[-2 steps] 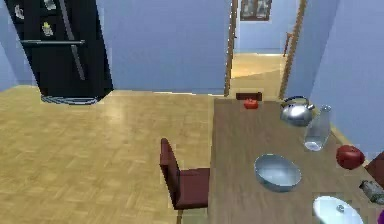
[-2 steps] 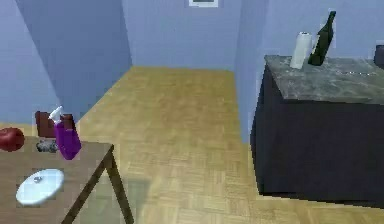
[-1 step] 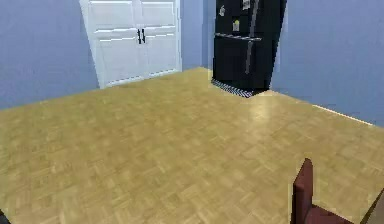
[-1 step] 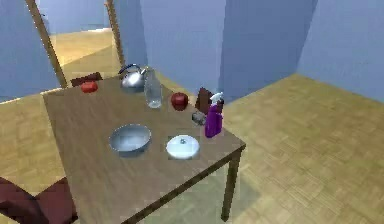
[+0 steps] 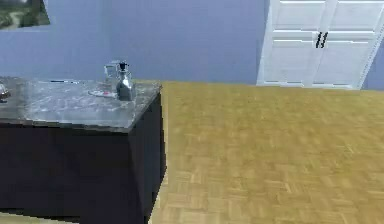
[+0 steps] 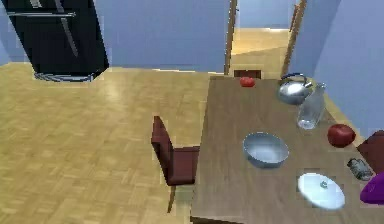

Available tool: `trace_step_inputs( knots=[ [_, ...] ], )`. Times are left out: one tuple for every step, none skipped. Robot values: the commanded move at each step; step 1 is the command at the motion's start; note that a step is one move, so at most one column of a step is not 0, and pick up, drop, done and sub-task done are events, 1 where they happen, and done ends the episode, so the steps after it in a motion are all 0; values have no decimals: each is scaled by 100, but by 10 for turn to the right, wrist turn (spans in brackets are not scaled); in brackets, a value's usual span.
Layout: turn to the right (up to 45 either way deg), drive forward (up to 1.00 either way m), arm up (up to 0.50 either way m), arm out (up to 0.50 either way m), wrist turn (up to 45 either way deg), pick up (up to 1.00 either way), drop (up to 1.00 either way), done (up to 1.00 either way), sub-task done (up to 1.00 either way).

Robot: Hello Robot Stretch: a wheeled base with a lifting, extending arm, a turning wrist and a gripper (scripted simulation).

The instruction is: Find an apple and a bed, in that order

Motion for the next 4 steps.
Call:
trace_step_inputs(
  knots=[
    [-360,0,0,0,0,0,0,0,0],
    [0,20,0,0,0,0,0,0,0],
    [450,0,0,0,0,0,0,0,0],
    [450,0,0,0,0,0,0,0,0]
  ],
)
